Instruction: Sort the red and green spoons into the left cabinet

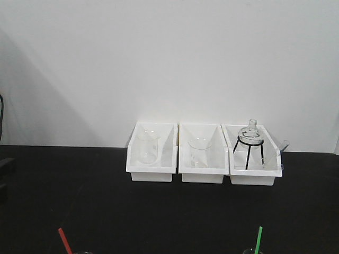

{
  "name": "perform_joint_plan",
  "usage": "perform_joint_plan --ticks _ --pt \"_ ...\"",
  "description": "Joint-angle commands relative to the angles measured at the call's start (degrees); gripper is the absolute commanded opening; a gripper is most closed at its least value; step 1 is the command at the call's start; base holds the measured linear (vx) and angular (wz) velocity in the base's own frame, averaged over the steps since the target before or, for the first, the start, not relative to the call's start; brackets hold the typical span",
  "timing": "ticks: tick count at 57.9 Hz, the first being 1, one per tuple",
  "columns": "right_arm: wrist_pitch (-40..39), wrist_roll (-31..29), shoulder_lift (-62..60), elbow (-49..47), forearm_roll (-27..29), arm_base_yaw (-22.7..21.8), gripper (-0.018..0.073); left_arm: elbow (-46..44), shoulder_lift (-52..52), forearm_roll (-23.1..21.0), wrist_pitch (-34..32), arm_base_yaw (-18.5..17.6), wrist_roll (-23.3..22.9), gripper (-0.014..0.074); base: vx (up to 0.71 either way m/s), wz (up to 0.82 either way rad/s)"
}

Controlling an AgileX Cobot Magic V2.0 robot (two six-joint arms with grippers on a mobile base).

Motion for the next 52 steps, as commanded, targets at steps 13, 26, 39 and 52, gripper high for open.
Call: perform_joint_plan --ticks 13,26,39,52 --pt "-3.1 3.8 0.6 -2.1 8.5 0.1 0.0703 -2.1 0.2 -0.6 -4.8 0.0 0.1 0.0637 0.0 0.0" --pt "4.6 -0.7 10.7 -2.1 13.7 0.4 0.0647 -2.1 0.2 -0.6 -4.7 0.0 0.1 0.0594 0.0 0.0" --pt "4.6 -11.0 24.6 -2.1 24.6 2.0 0.0587 -2.1 0.2 -0.6 -4.7 0.0 0.1 0.0556 0.0 0.0" --pt "4.3 -29.5 36.5 -2.1 43.7 2.0 0.058 -2.1 0.2 -0.6 -4.5 0.0 0.1 0.0554 0.0 0.0"
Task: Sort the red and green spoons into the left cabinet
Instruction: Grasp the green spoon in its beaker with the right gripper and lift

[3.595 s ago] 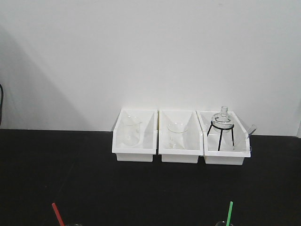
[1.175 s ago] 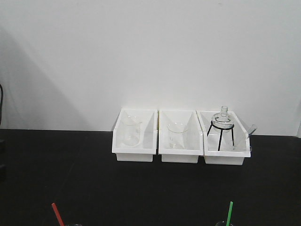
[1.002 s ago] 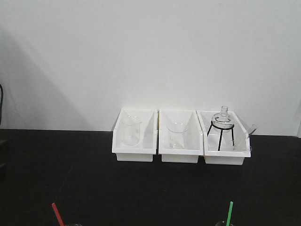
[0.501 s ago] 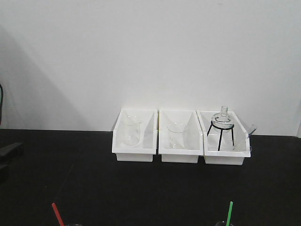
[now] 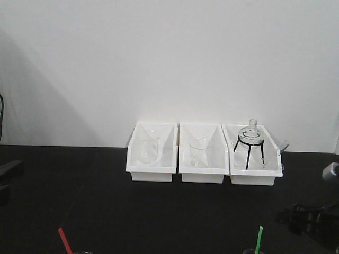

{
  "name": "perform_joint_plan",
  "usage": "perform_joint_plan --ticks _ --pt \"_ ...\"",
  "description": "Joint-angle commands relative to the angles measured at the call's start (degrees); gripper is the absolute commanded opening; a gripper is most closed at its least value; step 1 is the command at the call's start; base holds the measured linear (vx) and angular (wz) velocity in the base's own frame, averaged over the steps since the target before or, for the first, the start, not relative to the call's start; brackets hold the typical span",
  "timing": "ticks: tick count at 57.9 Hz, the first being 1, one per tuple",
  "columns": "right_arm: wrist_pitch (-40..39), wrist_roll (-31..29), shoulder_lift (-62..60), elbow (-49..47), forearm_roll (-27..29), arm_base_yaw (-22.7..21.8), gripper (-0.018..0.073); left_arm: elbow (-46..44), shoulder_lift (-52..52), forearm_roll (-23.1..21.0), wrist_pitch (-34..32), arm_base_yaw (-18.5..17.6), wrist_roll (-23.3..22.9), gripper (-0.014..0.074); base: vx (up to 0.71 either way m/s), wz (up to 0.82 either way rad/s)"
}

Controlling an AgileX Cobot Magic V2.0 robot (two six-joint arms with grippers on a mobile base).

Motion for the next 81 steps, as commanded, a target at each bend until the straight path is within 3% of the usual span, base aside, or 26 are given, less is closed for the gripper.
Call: perform_joint_plan --ticks 1,16,24,30,49,56,73,81 --pt "-3.2 -10.1 2.5 -1.9 9.8 0.0 0.058 -2.1 -0.4 -0.6 -4.5 0.0 0.1 0.0554 0.0 0.0" --pt "1.0 -42.5 9.8 -1.9 40.0 0.0 0.058 -2.1 -0.4 -0.6 -2.6 0.0 0.1 0.0554 0.0 0.0" --pt "2.9 -55.8 12.9 -1.9 54.4 0.0 0.058 -2.1 -0.4 -0.6 -2.3 0.0 0.1 0.0554 0.0 0.0" --pt "6.1 -63.5 15.0 -1.9 62.0 0.0 0.058 -2.1 -0.4 -0.6 -2.3 0.0 0.1 0.0554 0.0 0.0" --pt "9.8 -65.5 20.6 -4.6 62.0 0.0 0.0534 -2.1 -0.4 -0.6 -2.2 0.0 0.1 0.0554 0.0 0.0" --pt "9.2 -65.4 20.7 -4.5 62.0 0.0 0.0411 -2.1 -0.4 -0.6 -2.2 0.0 0.1 0.0554 0.0 0.0" --pt "8.9 -65.4 20.7 -4.5 62.0 0.0 -0.0014 -2.1 -0.4 -0.6 -2.2 0.0 0.1 0.0554 0.0 0.0" --pt "10.2 -65.4 20.7 -4.5 62.0 0.0 -0.001 -2.1 -0.4 -0.6 -2.2 0.0 0.1 0.0554 0.0 0.0"
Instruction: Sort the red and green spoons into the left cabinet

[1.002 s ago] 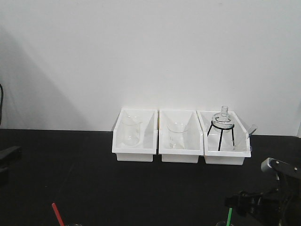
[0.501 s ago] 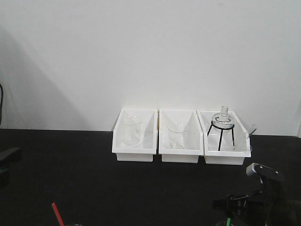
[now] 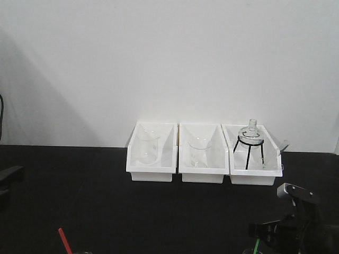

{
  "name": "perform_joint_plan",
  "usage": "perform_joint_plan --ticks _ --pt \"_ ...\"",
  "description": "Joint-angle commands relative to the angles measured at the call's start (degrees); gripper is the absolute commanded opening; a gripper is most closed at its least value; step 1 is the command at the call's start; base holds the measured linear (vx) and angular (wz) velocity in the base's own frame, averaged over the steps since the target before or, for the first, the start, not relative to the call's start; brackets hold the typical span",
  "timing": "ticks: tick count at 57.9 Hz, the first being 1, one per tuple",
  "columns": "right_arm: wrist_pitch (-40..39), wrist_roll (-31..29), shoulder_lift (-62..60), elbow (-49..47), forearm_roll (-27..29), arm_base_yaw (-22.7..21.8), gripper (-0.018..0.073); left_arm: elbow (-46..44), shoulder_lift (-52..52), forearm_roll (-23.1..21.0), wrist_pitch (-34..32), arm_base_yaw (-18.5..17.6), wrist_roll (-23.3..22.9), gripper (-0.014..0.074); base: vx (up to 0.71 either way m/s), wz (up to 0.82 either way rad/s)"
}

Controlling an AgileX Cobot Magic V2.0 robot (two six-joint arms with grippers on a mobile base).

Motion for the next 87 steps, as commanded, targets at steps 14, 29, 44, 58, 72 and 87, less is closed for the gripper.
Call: perform_joint_plan --ticks 14,29,44,58,72,87 --pt "3.7 -0.7 -5.2 -1.6 3.0 -0.1 -0.0004 -2.1 -0.4 -0.6 -2.9 0.0 0.0 0.0554 0.0 0.0" --pt "2.6 2.2 -12.9 -1.6 -3.5 -0.1 -0.0004 -2.1 -0.4 -0.6 -1.9 0.0 0.0 0.0554 0.0 0.0" --pt "2.6 6.3 -21.9 -1.6 -10.9 -0.1 -0.0004 -2.0 -0.1 -8.7 -0.1 0.0 -2.9 0.0554 0.0 0.0" --pt "2.6 6.8 -28.4 -1.6 -13.3 -0.1 -0.0004 -2.0 6.0 -16.8 4.4 0.0 -4.7 0.0554 0.0 0.0" --pt "2.9 7.1 -29.8 -1.6 -13.8 -0.1 -0.0004 -2.0 15.8 -21.1 0.0 0.0 -4.7 0.0554 0.0 0.0" --pt "3.0 7.5 -29.8 -1.6 -14.2 -0.1 -0.0004 -2.0 25.3 -21.0 -3.6 0.0 -4.7 0.0554 0.0 0.0"
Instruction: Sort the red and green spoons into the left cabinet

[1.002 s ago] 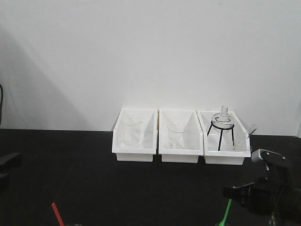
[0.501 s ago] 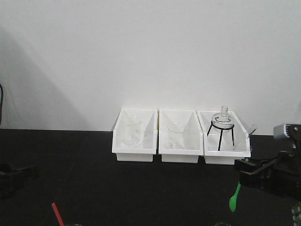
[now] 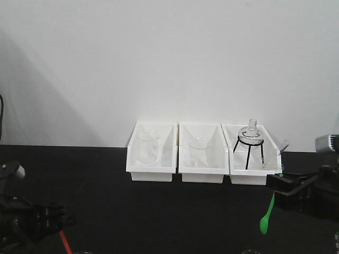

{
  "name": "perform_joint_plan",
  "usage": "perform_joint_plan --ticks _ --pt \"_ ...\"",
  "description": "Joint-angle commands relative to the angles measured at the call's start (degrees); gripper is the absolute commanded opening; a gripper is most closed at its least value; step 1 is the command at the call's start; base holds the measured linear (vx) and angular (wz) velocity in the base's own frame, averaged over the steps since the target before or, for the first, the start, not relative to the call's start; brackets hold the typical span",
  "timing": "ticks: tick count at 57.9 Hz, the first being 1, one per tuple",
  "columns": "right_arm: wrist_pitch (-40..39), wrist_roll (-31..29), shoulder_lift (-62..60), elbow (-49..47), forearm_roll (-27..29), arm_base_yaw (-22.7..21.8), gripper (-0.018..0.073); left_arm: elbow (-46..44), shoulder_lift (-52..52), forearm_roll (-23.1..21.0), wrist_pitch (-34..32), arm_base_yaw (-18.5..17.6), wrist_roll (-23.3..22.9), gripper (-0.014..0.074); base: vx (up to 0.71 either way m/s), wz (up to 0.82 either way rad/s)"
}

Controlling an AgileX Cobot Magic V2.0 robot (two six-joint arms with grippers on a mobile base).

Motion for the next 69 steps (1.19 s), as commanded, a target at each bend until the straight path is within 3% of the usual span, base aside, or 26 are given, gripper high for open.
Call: perform_joint_plan --ticks 1,40,49,63,69 --pt "0.7 -0.2 -1.5 -1.7 1.4 -0.1 -0.0004 -2.0 1.2 -1.1 -5.0 0.0 -0.4 0.0554 0.0 0.0" --pt "-1.0 -0.3 -1.5 -1.7 1.4 -0.1 -0.0004 -2.0 11.2 -1.6 -13.5 0.0 -0.3 0.0524 0.0 0.0" --pt "-1.9 -0.3 -1.5 -1.7 1.4 -0.1 -0.0004 -2.0 11.1 -1.6 -12.7 0.0 -0.3 0.0375 0.0 0.0" --pt "-2.3 -0.3 -1.5 -1.7 1.5 -0.1 -0.0004 -2.0 11.1 -1.6 -11.9 0.0 -0.3 -0.0011 0.0 0.0" --pt "-2.3 -0.3 -1.5 -1.7 1.5 -0.1 -0.0004 -2.1 10.6 -1.5 -11.8 0.0 -0.2 -0.0008 0.0 0.0"
